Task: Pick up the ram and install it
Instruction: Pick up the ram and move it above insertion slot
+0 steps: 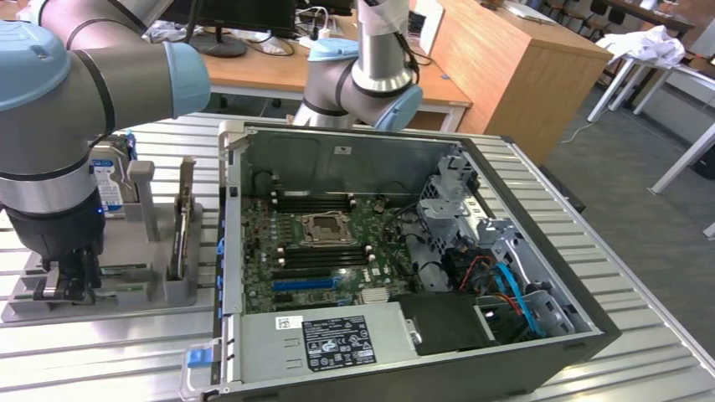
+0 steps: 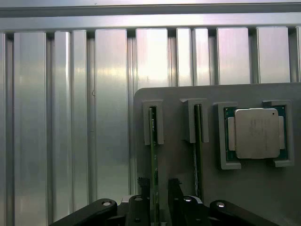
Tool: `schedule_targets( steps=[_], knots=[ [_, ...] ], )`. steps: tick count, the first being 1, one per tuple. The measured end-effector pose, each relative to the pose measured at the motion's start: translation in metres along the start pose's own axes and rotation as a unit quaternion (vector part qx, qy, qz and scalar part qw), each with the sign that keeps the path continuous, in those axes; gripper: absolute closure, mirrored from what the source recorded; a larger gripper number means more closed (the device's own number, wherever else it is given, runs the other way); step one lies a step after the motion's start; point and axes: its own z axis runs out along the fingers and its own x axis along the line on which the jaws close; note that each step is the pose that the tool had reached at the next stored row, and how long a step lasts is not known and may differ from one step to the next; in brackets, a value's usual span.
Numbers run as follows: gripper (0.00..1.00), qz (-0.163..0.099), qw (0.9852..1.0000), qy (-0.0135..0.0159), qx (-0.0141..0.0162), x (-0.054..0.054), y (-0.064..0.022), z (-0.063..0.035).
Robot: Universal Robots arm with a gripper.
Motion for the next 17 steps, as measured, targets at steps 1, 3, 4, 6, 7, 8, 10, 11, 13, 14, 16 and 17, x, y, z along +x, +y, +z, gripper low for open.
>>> schedule_targets(
  steps=[1, 3, 4, 6, 7, 8, 10, 11, 13, 14, 16, 17],
  knots=[
    [0.70, 0.000, 1.0000, 0.0000, 0.0000, -0.0001, 0.0000, 0.0000],
    [0.70, 0.000, 1.0000, 0.0000, 0.0000, -0.0001, 0.0000, 0.0000],
    [0.70, 0.000, 1.0000, 0.0000, 0.0000, 0.0000, 0.0000, 0.0000],
    [0.70, 0.000, 1.0000, 0.0000, 0.0000, -0.0001, 0.0000, 0.0000],
    [0.70, 0.000, 1.0000, 0.0000, 0.0001, -0.0001, 0.0000, -0.0002],
    [0.70, 0.000, 1.0000, 0.0000, 0.0000, -0.0001, 0.0000, -0.0006],
    [0.70, 0.000, 1.0000, 0.0001, 0.0000, -0.0001, 0.0001, -0.0017],
    [0.70, 0.000, 1.0000, 0.0001, 0.0000, 0.0000, 0.0001, -0.0025],
    [0.70, 0.000, 1.0000, 0.0000, 0.0000, -0.0001, 0.0002, -0.0043],
    [0.70, 0.000, 1.0000, 0.0001, 0.0000, 0.0000, 0.0002, -0.0053],
    [0.70, 0.000, 1.0000, 0.0001, 0.0000, 0.0000, 0.0003, -0.0072],
    [0.70, 0.000, 1.0000, 0.0000, 0.0000, -0.0001, 0.0003, -0.0078]
  ],
)
